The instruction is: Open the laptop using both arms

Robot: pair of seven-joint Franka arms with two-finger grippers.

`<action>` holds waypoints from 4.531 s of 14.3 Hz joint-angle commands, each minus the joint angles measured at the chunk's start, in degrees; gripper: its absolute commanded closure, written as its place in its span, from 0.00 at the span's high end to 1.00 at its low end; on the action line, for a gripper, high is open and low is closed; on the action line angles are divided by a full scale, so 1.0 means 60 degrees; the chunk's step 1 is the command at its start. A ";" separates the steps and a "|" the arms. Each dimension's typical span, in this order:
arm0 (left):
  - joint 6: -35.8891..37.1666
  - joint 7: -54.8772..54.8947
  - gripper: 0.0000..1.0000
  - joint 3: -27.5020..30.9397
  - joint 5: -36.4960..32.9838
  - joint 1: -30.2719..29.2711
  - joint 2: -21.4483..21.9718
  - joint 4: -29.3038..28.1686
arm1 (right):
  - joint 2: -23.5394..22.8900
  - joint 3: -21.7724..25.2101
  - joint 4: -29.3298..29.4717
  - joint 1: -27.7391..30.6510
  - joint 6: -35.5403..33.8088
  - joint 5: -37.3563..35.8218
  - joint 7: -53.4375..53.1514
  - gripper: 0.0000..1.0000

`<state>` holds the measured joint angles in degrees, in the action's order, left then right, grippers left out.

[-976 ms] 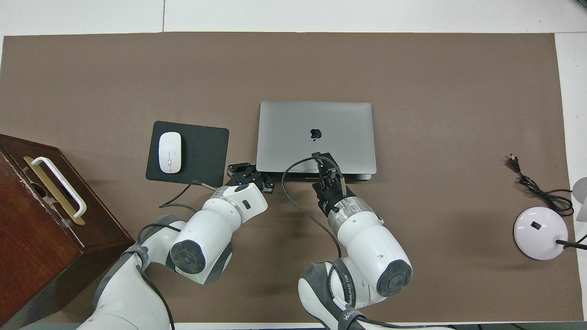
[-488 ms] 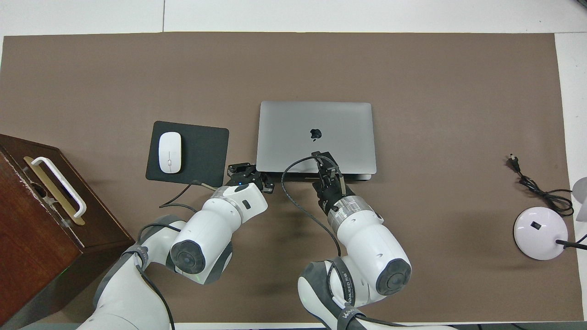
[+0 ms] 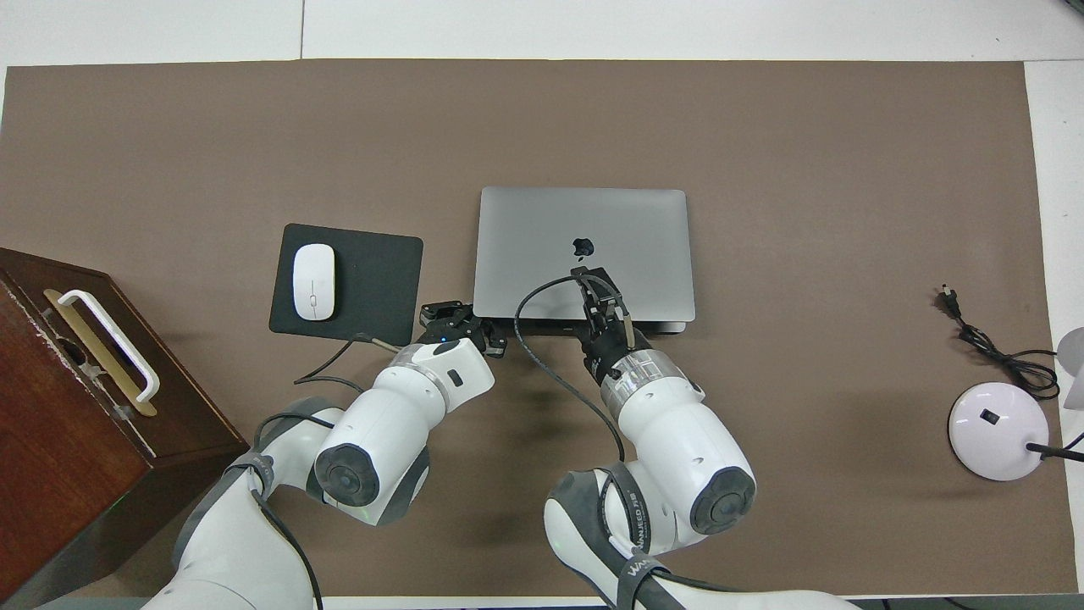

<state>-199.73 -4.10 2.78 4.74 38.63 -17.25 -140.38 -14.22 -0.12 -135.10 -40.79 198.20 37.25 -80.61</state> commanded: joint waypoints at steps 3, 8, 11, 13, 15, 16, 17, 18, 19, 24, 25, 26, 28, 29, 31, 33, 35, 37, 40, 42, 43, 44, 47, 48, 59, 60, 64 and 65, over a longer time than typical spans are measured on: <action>-0.0154 -0.0079 0.00 -0.0038 -0.0042 -0.0023 -0.0524 0.0282 | -0.0282 -0.0009 0.0587 0.0221 -0.0160 0.0324 0.0588 1.00; -0.0154 -0.0064 0.00 -0.0023 -0.0042 -0.0023 -0.0524 0.0282 | -0.0340 0.0122 0.1173 0.0397 -0.0820 0.0310 0.0939 1.00; -0.0154 -0.0064 0.00 -0.0023 -0.0042 -0.0008 -0.0524 0.0282 | -0.0472 0.0210 0.1525 0.0441 -0.1244 0.0310 0.0954 1.00; -0.0154 -0.0064 0.00 -0.0038 -0.0042 -0.0008 -0.0524 0.0282 | -0.0472 0.0327 0.1788 0.0471 -0.1755 0.0295 0.1012 1.00; -0.0154 -0.0064 0.00 -0.0023 -0.0057 -0.0008 -0.0539 0.0282 | -0.0458 0.0619 0.2095 0.0456 -0.2444 0.0251 0.1057 1.00; -0.0154 -0.0064 0.00 -0.0023 -0.0057 -0.0008 -0.0553 0.0282 | -0.0457 0.0722 0.2227 0.0471 -0.2664 0.0179 0.1057 1.00; -0.0154 -0.0064 0.00 -0.0038 -0.0057 -0.0023 -0.0568 0.0282 | -0.0457 0.0839 0.2345 0.0471 -0.2899 0.0149 0.1071 1.00; -0.0154 -0.0049 0.00 -0.0023 -0.0057 -0.0023 -0.0583 0.0282 | -0.0443 0.1029 0.2549 0.0456 -0.3336 0.0120 0.1100 1.00; -0.0154 -0.0064 0.00 -0.0023 -0.0057 -0.0023 -0.0583 0.0282 | -0.0414 0.1219 0.2798 0.0456 -0.3877 0.0105 0.1159 1.00; -0.0154 -0.0049 0.00 -0.0023 -0.0072 -0.0038 -0.0583 0.0282 | -0.0369 0.2113 0.3970 0.0427 -0.6149 -0.0261 0.1159 1.00; -0.0154 -0.0049 0.00 -0.0023 -0.0072 -0.0038 -0.0583 0.0282 | -0.0370 0.2231 0.4175 0.0441 -0.6501 -0.0349 0.1145 1.00; -0.0154 -0.0049 0.00 -0.0023 -0.0072 -0.0038 -0.0583 0.0282 | -0.0370 0.2348 0.4380 0.0456 -0.6867 -0.0422 0.1145 1.00; -0.0154 -0.0064 0.00 -0.0023 -0.0072 -0.0052 -0.0583 0.0282 | -0.0399 0.2612 0.4863 0.0471 -0.7614 -0.0554 0.1115 1.00; -0.0154 -0.0049 0.00 -0.0038 -0.0086 -0.0052 -0.0583 0.0282 | -0.0428 0.2700 0.5054 0.0514 -0.7908 -0.0656 0.1115 1.00; -0.0154 -0.0049 0.00 -0.0023 -0.0072 -0.0052 -0.0583 0.0282 | -0.0457 0.2818 0.5479 0.0617 -0.8421 -0.0818 0.1115 1.00; -0.0154 -0.0049 0.00 -0.0038 -0.0086 -0.0052 -0.0583 0.0282 | -0.0559 0.2949 0.5889 0.0719 -0.8846 -0.0891 0.1115 1.00; -0.0154 -0.0049 0.00 -0.0038 -0.0086 -0.0052 -0.0583 0.0282 | -0.0779 0.2994 0.6153 0.0764 -0.8921 -0.0921 0.1144 1.00; -0.0154 -0.0049 0.00 -0.0038 -0.0086 -0.0052 -0.0583 0.0282 | -0.1013 0.2994 0.6548 0.0924 -0.9110 -0.0979 0.1174 1.00; -0.0154 -0.0049 0.00 -0.0038 -0.0086 -0.0052 -0.0583 0.0282 | -0.1321 0.2994 0.6857 0.0940 -0.9244 -0.0994 0.1188 1.00; -0.0169 -0.0049 0.00 -0.0038 -0.0086 -0.0052 -0.0597 0.0282 | -0.1453 0.2994 0.7105 0.1027 -0.9302 -0.0994 0.1203 1.00; -0.0154 -0.0049 0.00 -0.0038 -0.0086 -0.0038 -0.0597 0.0282 | -0.1570 0.2994 0.7281 0.1042 -0.9404 -0.0994 0.1218 1.00; -0.0154 -0.0049 0.00 -0.0038 -0.0086 -0.0038 -0.0597 0.0282 | -0.1643 0.2994 0.7413 0.1129 -0.9593 -0.1009 0.1218 1.00; -0.0169 -0.0049 0.00 -0.0038 -0.0086 -0.0038 -0.0597 0.0282 | -0.1878 0.2994 0.7838 0.1378 -0.9873 -0.1038 0.1232 1.00; -0.0154 -0.0049 0.00 -0.0038 -0.0086 -0.0038 -0.0597 0.0282 | -0.1951 0.2994 0.7926 0.1437 -0.9946 -0.1053 0.1247 1.00; -0.0169 -0.0049 0.00 -0.0038 -0.0101 -0.0052 -0.0641 0.0282 | -0.2347 0.2994 0.8673 0.1774 -1.0298 -0.1038 0.1467 1.00; -0.0169 -0.0049 0.00 -0.0038 -0.0101 -0.0052 -0.0627 0.0282 | -0.2391 0.2994 0.8703 0.1818 -1.0356 -0.1038 0.1467 1.00; -0.0169 -0.0049 0.00 -0.0038 -0.0101 -0.0052 -0.0641 0.0282 | -0.2523 0.2979 0.8967 0.1892 -1.0532 -0.1038 0.1511 1.00; -0.0169 -0.0049 0.00 -0.0038 -0.0101 -0.0052 -0.0641 0.0282 | -0.2523 0.2979 0.8982 0.1906 -1.0620 -0.1038 0.1525 1.00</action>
<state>-199.89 -4.10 2.77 4.70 38.64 -17.42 -140.27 -27.81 17.90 -84.05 -30.41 136.18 31.77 -73.12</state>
